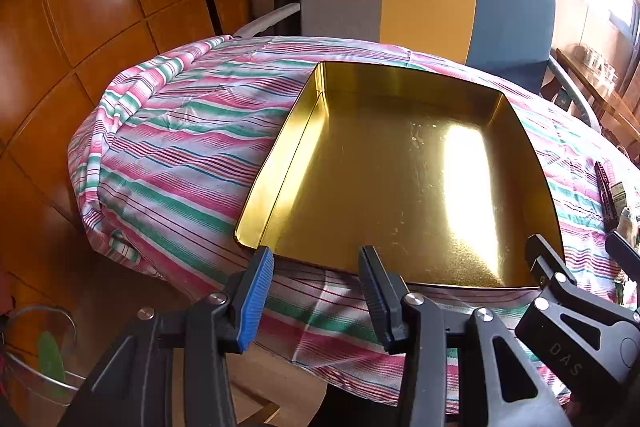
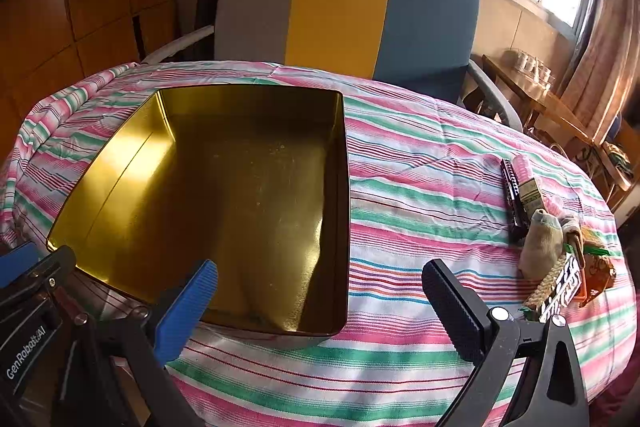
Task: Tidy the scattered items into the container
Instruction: 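Swing both tools from the gold tray toward the pile of items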
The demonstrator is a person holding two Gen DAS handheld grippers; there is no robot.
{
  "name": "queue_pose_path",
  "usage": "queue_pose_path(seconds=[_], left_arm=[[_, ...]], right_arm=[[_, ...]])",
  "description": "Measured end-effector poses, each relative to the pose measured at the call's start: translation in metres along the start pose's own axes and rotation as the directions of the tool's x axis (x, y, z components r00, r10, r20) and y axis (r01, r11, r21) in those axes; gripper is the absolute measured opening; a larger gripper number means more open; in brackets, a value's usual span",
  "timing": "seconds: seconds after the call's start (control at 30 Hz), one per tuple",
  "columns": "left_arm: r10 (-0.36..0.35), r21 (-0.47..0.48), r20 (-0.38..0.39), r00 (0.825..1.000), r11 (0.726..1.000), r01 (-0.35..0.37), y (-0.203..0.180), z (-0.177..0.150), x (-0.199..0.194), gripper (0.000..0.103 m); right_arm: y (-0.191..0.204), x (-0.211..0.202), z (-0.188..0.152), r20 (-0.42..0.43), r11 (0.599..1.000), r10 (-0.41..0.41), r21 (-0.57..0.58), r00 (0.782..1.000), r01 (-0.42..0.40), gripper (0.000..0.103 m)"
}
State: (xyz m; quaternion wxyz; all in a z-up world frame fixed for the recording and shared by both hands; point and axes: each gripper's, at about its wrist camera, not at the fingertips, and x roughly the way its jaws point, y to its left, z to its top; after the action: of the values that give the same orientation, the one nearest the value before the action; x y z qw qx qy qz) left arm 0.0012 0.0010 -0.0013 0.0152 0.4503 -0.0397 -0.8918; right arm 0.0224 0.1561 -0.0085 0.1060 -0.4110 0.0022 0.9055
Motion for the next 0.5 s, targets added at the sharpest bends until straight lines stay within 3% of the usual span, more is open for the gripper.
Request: queue_pose_path(seconds=[0.5], left_arm=[[-0.011, 0.057, -0.008, 1.000, 0.998, 0.012, -0.015, 0.001, -0.001, 0.045]], right_arm=[[-0.009, -0.013, 0.005, 0.016, 1.000, -0.002, 0.023, 1.000, 0.001, 0.103]])
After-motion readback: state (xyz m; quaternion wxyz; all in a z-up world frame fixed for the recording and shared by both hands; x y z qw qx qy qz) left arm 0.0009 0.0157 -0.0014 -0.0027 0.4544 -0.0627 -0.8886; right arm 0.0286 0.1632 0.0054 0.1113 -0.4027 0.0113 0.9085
